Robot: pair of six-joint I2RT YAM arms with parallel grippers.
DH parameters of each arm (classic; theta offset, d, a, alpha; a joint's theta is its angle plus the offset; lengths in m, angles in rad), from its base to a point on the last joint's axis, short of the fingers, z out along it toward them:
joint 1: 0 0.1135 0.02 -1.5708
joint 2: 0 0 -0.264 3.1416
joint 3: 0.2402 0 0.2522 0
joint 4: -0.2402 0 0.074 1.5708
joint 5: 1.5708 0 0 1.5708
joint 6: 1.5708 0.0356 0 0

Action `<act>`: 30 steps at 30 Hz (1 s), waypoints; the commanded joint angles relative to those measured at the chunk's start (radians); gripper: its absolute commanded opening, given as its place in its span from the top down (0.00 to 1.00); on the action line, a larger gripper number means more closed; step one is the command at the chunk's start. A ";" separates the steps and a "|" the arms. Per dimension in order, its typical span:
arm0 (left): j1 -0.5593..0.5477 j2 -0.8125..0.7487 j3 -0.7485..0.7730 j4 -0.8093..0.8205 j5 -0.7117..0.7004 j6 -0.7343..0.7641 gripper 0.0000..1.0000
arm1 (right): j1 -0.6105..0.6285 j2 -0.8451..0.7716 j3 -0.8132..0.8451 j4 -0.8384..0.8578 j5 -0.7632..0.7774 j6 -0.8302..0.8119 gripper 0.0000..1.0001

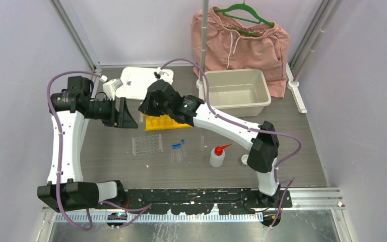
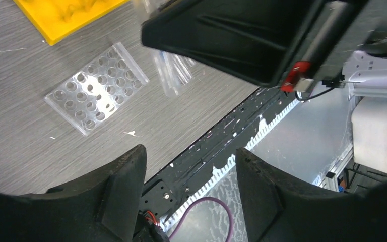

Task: Organize the chemistry lab equipment

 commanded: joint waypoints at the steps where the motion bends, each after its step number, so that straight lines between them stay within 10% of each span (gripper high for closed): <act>1: 0.007 -0.017 -0.010 0.007 0.054 -0.007 0.37 | 0.014 -0.007 0.040 0.108 -0.049 0.037 0.94; 30: 0.006 -0.006 -0.047 0.109 -0.104 -0.057 0.56 | 0.024 -0.077 -0.073 0.221 -0.158 0.106 0.94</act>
